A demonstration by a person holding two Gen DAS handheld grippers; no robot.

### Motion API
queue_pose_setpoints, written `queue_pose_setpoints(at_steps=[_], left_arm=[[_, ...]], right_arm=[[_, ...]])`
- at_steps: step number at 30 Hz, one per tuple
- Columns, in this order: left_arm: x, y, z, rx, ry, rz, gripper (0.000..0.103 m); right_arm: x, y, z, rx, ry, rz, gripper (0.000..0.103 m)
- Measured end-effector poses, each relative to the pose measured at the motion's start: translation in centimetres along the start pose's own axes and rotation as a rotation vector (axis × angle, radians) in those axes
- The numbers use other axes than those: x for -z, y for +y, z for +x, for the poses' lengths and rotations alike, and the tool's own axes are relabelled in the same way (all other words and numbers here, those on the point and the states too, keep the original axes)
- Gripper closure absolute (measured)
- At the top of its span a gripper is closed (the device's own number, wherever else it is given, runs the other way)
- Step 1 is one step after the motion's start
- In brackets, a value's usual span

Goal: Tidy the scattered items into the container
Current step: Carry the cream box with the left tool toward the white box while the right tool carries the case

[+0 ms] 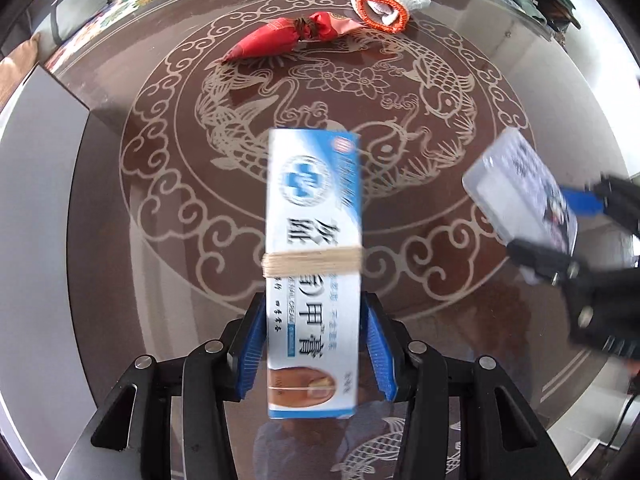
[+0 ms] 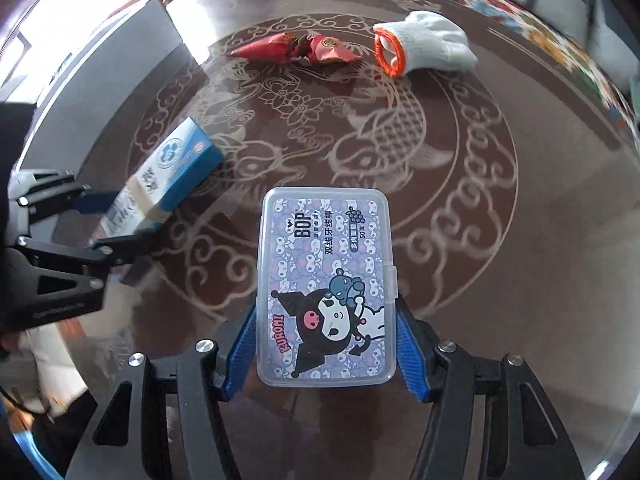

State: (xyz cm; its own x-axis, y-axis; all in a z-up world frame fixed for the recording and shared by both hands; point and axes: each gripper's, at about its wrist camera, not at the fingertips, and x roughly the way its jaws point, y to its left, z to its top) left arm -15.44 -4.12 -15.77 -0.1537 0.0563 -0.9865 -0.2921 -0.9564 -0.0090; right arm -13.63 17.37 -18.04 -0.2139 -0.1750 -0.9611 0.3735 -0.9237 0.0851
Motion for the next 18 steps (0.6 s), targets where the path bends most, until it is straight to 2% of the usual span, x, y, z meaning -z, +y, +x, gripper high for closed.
queue_pose_setpoints(at_steps=[5, 10, 14, 18], left_arm=[[4.2, 0.4, -2.2, 0.031, -0.052, -0.02, 0.058], [8.6, -0.3, -4.4, 0.029, -0.115, 0.006, 0.061], [11.5, 1.0, -5.7, 0.019, -0.132, 0.015, 0.061], [12.9, -0.7, -4.9, 0.043, -0.145, -0.006, 0.061]], right_arm=[[3.8, 1.9, -2.0, -0.006, -0.09, 0.107, 0.042], [6.3, 3.4, -3.2, -0.021, -0.143, 0.163, 0.042], [8.5, 4.1, -4.5, -0.012, -0.15, 0.178, 0.042], [9.6, 4.3, -4.2, 0.003, -0.169, 0.218, 0.042]])
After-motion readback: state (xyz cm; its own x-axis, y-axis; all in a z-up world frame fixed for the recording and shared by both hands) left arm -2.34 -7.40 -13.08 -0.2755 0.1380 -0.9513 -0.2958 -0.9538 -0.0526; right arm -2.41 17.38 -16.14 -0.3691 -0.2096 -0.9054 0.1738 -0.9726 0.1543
